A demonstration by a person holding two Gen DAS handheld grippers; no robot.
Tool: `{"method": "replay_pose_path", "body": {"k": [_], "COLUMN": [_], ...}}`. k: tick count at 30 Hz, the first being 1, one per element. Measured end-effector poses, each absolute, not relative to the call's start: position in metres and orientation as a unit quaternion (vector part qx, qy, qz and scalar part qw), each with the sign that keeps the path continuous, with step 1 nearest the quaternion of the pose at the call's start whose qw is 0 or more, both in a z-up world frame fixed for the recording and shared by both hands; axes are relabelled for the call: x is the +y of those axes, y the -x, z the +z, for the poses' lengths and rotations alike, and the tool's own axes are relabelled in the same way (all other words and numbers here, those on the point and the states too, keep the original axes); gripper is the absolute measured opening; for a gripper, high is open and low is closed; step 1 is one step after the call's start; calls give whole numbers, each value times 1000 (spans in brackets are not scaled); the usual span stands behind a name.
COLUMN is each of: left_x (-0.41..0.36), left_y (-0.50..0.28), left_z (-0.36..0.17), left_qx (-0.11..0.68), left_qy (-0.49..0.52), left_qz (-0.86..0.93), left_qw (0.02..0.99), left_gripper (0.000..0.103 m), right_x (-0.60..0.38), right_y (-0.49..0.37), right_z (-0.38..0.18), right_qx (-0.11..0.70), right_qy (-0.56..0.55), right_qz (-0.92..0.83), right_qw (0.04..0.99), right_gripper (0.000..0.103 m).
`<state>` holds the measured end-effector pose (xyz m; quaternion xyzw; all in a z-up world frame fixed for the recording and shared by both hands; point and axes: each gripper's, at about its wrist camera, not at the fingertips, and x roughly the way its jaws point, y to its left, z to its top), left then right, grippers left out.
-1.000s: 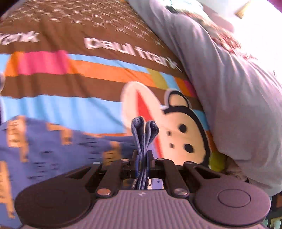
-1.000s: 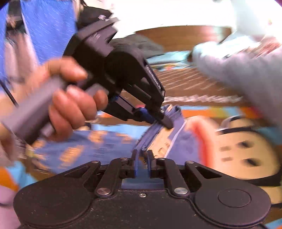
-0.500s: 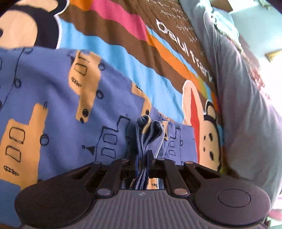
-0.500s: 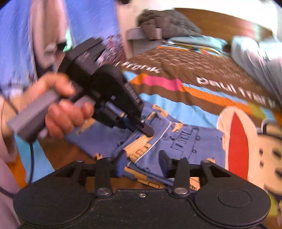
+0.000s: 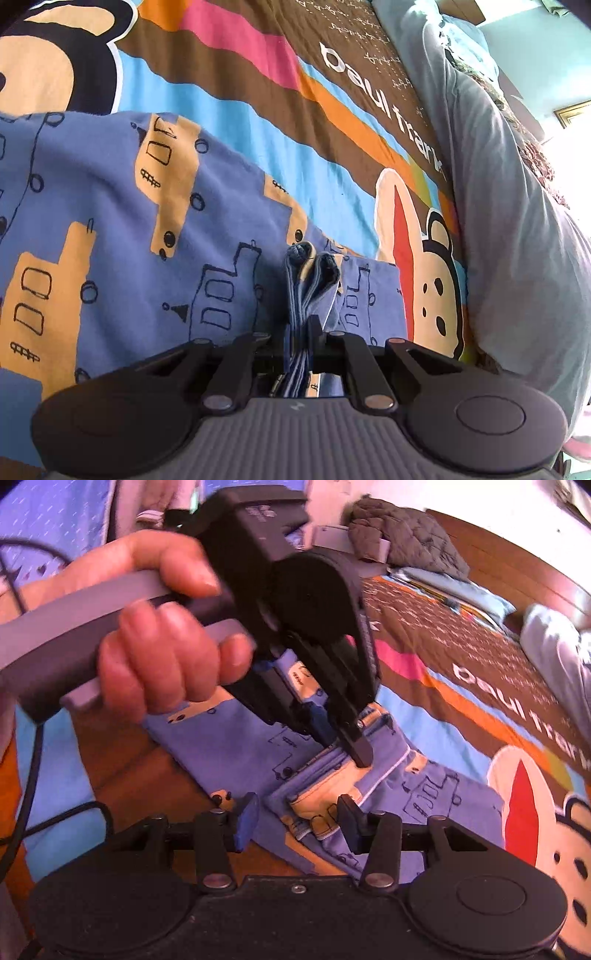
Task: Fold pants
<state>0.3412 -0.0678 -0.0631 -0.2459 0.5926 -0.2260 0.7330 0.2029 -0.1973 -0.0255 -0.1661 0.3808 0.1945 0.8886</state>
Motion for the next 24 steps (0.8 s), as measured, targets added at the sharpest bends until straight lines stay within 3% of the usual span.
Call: {"method": "replay_pose_path", "body": {"k": [5,13,24], "left_x": [-65,-51,11], "left_y": [-340,-335,-335], "left_z": [-63,-52,-19], "left_qx": [593,580,556], "left_qy": [256,264,221], "left_qz": [-228,-233,-219], "left_qw": [729,735,770], "left_gripper": [9,9,9], "right_x": [-195,-188,-152], "right_y": [-201,-198,-212], "right_z": [-24,-24,16], "right_qx": [385,376,369], "right_qy": [149,169,158], "right_qz": [182,185,295], "right_qw": [892,892,867], "right_gripper": [45,18,18]}}
